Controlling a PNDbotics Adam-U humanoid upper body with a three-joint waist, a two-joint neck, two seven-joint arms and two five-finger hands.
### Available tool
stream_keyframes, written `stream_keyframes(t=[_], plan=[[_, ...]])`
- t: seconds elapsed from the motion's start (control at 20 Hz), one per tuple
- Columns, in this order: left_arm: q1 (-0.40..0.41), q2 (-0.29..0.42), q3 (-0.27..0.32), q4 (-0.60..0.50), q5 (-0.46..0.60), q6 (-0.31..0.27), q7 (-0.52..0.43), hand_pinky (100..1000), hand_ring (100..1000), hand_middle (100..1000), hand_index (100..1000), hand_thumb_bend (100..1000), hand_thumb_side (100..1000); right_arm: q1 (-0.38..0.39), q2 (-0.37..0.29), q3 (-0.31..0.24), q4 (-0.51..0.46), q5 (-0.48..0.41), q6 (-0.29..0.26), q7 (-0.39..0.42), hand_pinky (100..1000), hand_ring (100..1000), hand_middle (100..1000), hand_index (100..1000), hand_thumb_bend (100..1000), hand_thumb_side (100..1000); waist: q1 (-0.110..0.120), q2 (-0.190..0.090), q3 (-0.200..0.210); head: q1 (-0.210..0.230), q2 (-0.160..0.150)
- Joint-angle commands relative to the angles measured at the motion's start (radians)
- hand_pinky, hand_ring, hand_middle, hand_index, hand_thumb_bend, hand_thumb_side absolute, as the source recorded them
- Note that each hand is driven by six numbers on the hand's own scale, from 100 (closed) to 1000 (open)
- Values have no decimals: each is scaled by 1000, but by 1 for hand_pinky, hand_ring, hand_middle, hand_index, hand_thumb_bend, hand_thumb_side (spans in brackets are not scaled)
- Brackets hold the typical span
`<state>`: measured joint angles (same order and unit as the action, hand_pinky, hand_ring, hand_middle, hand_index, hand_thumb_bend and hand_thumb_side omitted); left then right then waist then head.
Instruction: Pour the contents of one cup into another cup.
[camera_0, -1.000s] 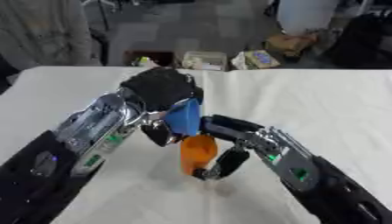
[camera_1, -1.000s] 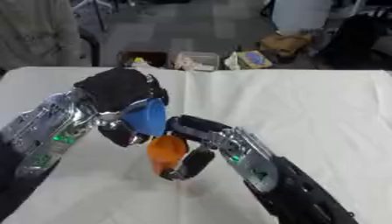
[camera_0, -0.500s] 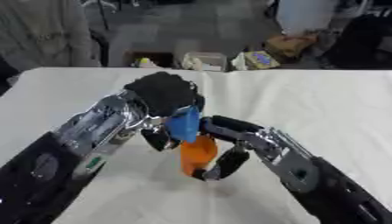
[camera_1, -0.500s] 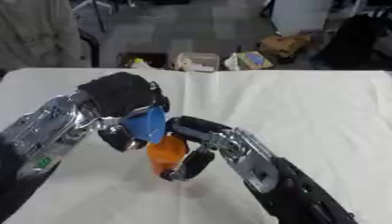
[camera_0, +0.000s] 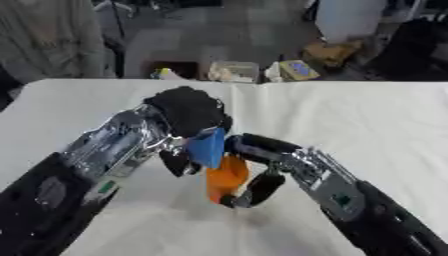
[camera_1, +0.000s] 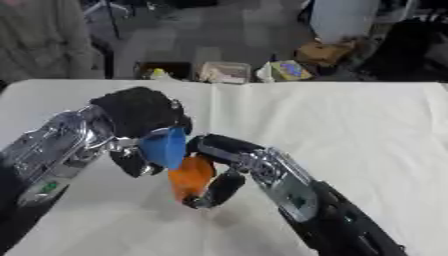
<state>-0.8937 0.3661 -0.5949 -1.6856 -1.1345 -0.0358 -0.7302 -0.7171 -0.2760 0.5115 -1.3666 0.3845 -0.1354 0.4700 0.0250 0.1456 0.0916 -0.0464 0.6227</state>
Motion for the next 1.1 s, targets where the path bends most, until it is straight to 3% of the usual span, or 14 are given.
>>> stream_keyframes(t=[0.05,1.1], plan=[[-20,22,6,-12,-4,-5,-9,380,354,360,756,232,100,-15,-12,-9,-11,1,3,-3,360,452,243,465,117,100,-1,-18,1,1,-9],[-26,31,0,-29,-19,-74,-85,395,357,368,763,210,100,-14,-12,-8,-11,1,6,-3,356,452,242,464,121,100,2,-18,2,1,-12]])
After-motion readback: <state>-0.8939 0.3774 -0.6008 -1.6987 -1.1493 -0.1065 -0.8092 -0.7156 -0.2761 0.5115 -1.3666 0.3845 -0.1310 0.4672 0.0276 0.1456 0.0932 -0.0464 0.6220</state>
